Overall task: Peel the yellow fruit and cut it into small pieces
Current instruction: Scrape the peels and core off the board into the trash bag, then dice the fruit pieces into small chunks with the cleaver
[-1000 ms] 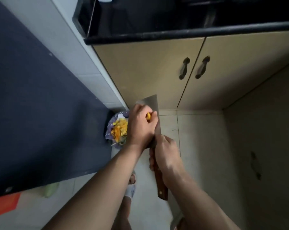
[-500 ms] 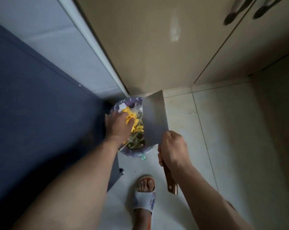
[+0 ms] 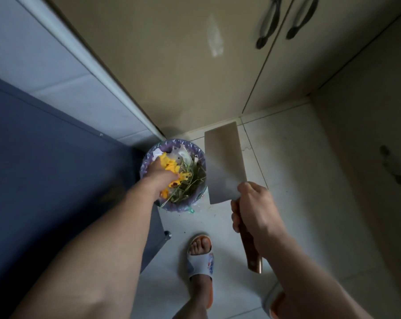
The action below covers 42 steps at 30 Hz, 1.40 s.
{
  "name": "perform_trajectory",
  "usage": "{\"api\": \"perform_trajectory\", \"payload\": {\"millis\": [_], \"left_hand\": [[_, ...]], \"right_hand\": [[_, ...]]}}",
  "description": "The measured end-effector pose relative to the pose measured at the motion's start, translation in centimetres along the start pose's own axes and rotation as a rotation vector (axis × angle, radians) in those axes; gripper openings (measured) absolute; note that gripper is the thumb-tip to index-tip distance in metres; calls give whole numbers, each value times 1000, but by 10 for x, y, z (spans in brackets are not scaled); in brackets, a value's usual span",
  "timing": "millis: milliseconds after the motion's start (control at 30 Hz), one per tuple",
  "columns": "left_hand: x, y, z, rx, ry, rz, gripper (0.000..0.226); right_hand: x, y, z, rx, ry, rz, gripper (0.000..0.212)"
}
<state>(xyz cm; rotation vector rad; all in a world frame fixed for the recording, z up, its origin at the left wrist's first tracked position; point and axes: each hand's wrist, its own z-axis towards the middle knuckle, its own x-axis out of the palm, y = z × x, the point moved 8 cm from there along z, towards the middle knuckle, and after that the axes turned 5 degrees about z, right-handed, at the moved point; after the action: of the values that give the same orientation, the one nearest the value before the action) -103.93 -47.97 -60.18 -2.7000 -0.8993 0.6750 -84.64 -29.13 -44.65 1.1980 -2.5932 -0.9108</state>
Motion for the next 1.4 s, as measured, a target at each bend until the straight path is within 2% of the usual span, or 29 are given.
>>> {"api": "perform_trajectory", "payload": {"millis": [33, 67, 133, 167, 200, 267, 400, 533, 567, 767, 967, 1200, 1333, 1400], "left_hand": [[2, -3, -17, -41, 28, -266, 81], [5, -8, -39, -68, 82, -549, 87], [4, -27, -82, 1, 202, -1078, 91], [1, -39, -108, 52, 261, -1258, 90], [1, -47, -131, 83, 302, -1354, 89], [10, -63, -184, 80, 341, -1356, 84], [44, -98, -299, 84, 298, -1118, 63], [127, -116, -420, 108, 300, -486, 19], [157, -117, -452, 125, 328, -365, 14], [342, -122, -617, 241, 599, 8, 14], [500, -128, -734, 379, 672, 285, 18], [623, -138, -812, 596, 726, 737, 19], [696, -176, -815, 701, 738, 867, 17], [731, -205, -818, 845, 723, 954, 15]], "right_hand": [[-4, 0, -7, 11, 0, 9, 24], [-10, 3, -18, 24, -1, 18, 23], [-25, 9, -46, 44, 5, 48, 21], [-34, 14, -62, 44, 2, 55, 20], [-42, 19, -78, 36, -3, 54, 18], [-72, 33, -123, 12, -29, 63, 14], [-149, 53, -219, -75, -110, 62, 19], [-257, 43, -319, -141, -226, 98, 21], [-291, 32, -345, -154, -270, 116, 22], [-491, -84, -467, -158, -608, 254, 24], [-655, -191, -562, -34, -924, 446, 23], [-771, -259, -603, 110, -1099, 610, 26], [-808, -271, -584, 171, -1144, 688, 26], [-823, -268, -574, 185, -1175, 701, 26]]}}
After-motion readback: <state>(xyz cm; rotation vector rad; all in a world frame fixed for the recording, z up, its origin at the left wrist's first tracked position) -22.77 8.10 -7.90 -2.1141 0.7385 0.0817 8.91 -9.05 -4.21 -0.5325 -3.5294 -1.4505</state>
